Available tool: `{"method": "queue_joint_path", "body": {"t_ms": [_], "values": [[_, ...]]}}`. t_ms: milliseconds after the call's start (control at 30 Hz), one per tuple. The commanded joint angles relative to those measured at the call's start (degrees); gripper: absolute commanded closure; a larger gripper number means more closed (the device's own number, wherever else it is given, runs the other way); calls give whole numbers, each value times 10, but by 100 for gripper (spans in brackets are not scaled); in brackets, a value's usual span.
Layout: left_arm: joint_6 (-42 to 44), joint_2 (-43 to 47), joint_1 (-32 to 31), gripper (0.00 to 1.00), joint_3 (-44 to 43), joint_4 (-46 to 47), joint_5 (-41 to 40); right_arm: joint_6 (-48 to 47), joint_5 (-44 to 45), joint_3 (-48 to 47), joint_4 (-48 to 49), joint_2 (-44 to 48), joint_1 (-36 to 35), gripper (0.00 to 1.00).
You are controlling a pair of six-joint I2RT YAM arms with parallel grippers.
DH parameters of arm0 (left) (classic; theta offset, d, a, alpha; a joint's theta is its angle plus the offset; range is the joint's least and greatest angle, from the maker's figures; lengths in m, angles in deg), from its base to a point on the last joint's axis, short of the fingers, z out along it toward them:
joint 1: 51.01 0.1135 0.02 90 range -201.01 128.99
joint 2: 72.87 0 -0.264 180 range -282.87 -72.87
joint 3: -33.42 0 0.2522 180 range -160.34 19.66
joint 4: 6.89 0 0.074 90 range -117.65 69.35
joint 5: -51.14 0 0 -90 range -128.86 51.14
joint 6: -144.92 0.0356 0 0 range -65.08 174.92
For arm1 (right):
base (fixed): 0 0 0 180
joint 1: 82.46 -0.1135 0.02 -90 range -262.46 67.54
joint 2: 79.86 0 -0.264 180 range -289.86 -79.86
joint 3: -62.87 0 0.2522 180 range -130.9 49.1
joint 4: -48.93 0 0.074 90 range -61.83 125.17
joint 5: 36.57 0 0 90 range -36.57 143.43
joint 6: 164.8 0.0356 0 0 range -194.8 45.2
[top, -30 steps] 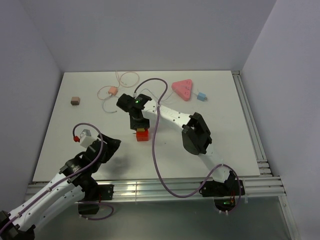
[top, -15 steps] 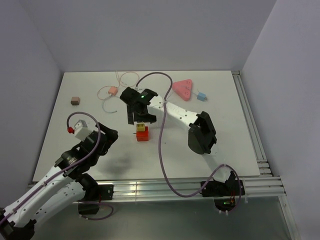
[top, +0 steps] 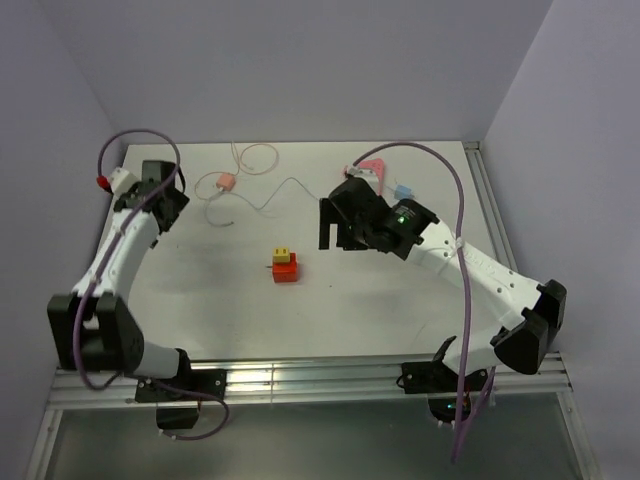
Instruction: Insert the plug
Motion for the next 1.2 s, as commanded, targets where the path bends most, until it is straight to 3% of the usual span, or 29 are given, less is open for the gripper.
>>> {"method": "queue_joint_path", "body": {"t_ms": [0,167,367,567,767,1000,1067,1167], "values": [[35,-135,74,1,-155,-37,22,-23,-29,91,67,13,9,4],[39,-316,131,0,-334,-85,34,-29,-100,188,146,41,16,5],[39,-464,175,0,-461,-84,80,-22,-130,281,216,47,19,5],[56,-520,194,2,-478,-12,134,-21,-142,353,249,54,37,6],[21,-588,195,2,-530,-20,135,-31,-152,393,256,80,76,6],[-8,-619,196,2,-526,-6,141,-36,-161,403,257,80,97,6],[-16,-617,195,7,-517,-16,130,-37,-161,402,255,82,99,6],[-15,-587,195,24,-462,18,142,-36,-161,400,252,87,101,7]]}}
